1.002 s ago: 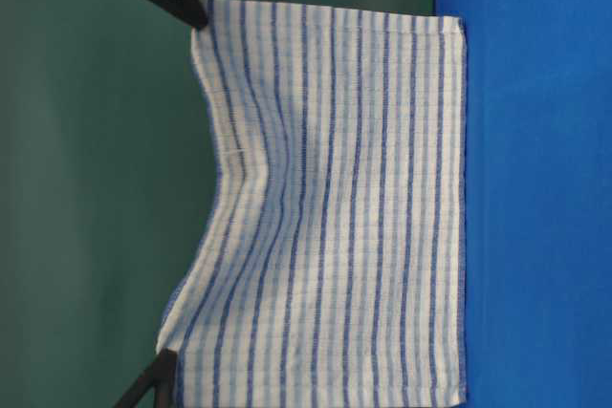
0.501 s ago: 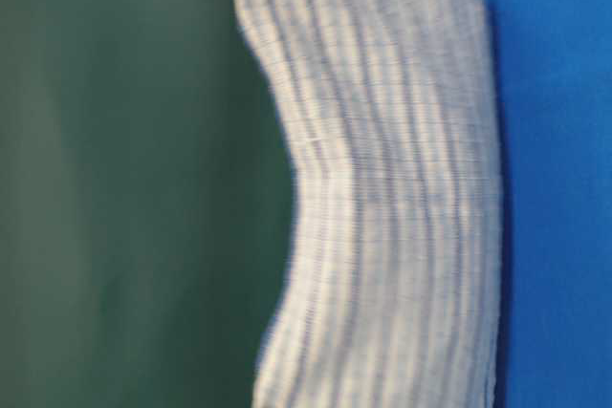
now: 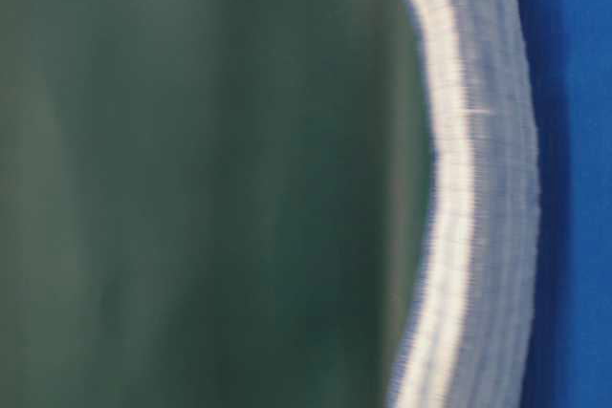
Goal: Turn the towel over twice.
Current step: 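Lower the held edge and lay the towel flat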
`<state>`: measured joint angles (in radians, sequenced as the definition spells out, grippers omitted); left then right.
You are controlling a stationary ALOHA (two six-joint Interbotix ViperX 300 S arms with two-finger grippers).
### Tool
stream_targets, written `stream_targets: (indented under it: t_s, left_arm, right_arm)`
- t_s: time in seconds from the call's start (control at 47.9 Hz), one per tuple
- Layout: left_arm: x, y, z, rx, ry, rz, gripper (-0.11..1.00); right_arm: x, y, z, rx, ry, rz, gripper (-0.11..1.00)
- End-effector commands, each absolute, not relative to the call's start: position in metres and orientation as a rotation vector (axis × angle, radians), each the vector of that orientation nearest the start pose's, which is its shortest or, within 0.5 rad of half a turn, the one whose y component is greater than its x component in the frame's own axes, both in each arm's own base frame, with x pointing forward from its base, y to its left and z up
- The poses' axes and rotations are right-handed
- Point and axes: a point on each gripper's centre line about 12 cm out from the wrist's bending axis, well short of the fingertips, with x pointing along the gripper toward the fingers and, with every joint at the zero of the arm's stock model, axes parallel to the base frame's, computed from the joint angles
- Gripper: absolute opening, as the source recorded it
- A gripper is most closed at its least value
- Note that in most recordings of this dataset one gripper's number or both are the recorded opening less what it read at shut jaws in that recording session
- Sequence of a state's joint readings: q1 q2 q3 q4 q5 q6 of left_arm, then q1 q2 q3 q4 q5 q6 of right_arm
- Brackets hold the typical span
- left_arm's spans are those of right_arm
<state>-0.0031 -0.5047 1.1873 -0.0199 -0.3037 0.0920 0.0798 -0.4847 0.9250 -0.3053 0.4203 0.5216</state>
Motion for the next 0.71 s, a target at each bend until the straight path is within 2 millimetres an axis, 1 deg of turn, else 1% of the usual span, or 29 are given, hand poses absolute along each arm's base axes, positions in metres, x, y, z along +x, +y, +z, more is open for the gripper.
stream_targets:
  t_s: [0.0, 0.125, 0.271, 0.418, 0.689]
  left_arm:
    - [0.255, -0.006, 0.183, 0.056, 0.388, -0.031, 0.01]
    - [0.259, -0.016, 0.170, 0.025, 0.438, -0.058, 0.01]
    - [0.262, -0.021, 0.160, 0.016, 0.466, -0.072, 0.01]
    - [0.265, -0.024, 0.157, 0.017, 0.472, -0.082, 0.01]
    - [0.264, -0.024, 0.154, 0.019, 0.483, -0.082, 0.01]
  right_arm:
    - [0.268, 0.013, 0.203, 0.147, 0.811, -0.114, 0.07]
    - [0.271, 0.018, 0.192, 0.161, 0.826, -0.101, 0.07]
    - [0.275, 0.022, 0.183, 0.168, 0.837, -0.088, 0.07]
    - [0.278, 0.027, 0.175, 0.166, 0.848, -0.072, 0.07]
    - [0.281, 0.027, 0.160, 0.158, 0.898, -0.077, 0.07]
